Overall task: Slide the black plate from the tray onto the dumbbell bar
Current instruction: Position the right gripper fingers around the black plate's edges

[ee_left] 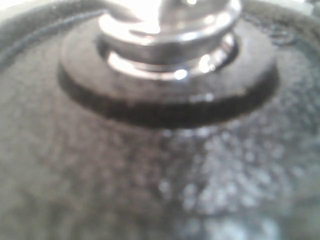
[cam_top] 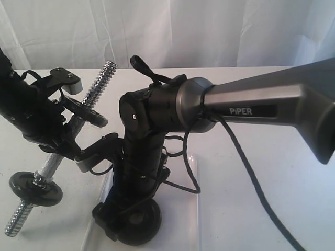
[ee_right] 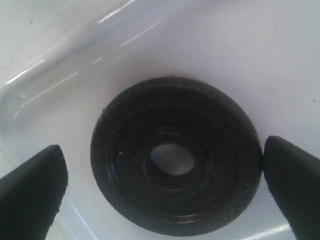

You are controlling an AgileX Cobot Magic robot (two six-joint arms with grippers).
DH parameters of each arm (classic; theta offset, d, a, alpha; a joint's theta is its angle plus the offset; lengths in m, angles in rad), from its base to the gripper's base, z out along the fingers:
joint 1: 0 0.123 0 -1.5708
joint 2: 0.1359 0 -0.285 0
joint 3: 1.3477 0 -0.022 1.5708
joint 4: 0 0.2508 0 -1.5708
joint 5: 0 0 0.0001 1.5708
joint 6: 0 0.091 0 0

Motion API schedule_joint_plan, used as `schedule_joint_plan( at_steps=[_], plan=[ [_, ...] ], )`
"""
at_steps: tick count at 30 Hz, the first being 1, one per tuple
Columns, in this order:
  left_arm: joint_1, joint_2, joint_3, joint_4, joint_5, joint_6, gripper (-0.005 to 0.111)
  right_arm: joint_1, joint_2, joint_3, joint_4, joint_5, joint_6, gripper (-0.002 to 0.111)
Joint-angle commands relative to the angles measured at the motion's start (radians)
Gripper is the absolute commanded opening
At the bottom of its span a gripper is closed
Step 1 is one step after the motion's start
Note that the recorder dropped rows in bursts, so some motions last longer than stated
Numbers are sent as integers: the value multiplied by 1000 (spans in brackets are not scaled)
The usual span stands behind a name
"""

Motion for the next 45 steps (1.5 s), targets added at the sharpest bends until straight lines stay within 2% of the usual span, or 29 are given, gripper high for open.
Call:
schedule_joint_plan(
  at_steps=[1,15,31,45],
  plan=[
    [-1,-62,-25,-95,0,-6,0,2,20,-3,5,-2,-11,105],
    [-1,-62,-25,-95,-14,-6,0,14,60,-3,8,-8,-11,105],
    [-1,-62,-25,-95,-14,-6,0,14,60,-3,58,103,-7,105],
    [-1,-62,-25,-95,-11,-8,0,14,60,-3,60,123,57,105]
  ],
)
